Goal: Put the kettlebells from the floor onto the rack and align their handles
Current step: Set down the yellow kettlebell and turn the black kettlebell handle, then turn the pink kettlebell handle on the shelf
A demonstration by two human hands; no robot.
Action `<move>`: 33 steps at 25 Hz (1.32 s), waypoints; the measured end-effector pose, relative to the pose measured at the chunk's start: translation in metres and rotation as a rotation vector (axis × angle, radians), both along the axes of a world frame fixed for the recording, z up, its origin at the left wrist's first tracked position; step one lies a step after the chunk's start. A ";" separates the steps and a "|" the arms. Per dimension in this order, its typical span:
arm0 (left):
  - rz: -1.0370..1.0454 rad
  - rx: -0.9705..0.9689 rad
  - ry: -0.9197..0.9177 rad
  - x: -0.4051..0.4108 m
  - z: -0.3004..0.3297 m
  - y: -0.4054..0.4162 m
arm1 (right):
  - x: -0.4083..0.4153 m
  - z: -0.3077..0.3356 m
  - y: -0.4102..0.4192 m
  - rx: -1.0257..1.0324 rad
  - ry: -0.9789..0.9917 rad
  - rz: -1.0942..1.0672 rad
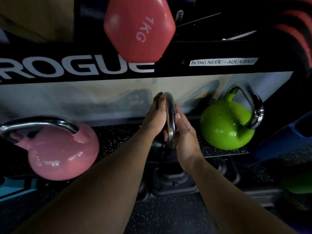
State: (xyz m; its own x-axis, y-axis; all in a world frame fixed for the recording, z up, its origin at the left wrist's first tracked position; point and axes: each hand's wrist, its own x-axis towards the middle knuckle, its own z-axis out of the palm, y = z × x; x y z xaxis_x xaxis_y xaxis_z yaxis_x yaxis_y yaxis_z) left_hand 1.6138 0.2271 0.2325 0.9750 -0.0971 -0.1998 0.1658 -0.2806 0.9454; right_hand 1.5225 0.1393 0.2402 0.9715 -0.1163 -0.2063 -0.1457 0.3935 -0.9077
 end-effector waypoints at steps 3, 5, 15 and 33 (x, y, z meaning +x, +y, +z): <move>-0.056 0.010 0.010 0.001 0.002 0.005 | 0.000 0.003 0.002 -0.122 0.004 0.014; -0.086 0.012 0.032 0.004 0.005 0.009 | -0.001 0.004 -0.001 -0.229 0.011 0.016; -0.076 0.900 -0.503 -0.008 0.048 0.118 | 0.038 0.056 0.013 -1.054 -0.221 -0.081; 0.566 0.017 0.145 -0.031 0.023 0.350 | 0.040 0.038 0.304 -0.875 -0.078 0.253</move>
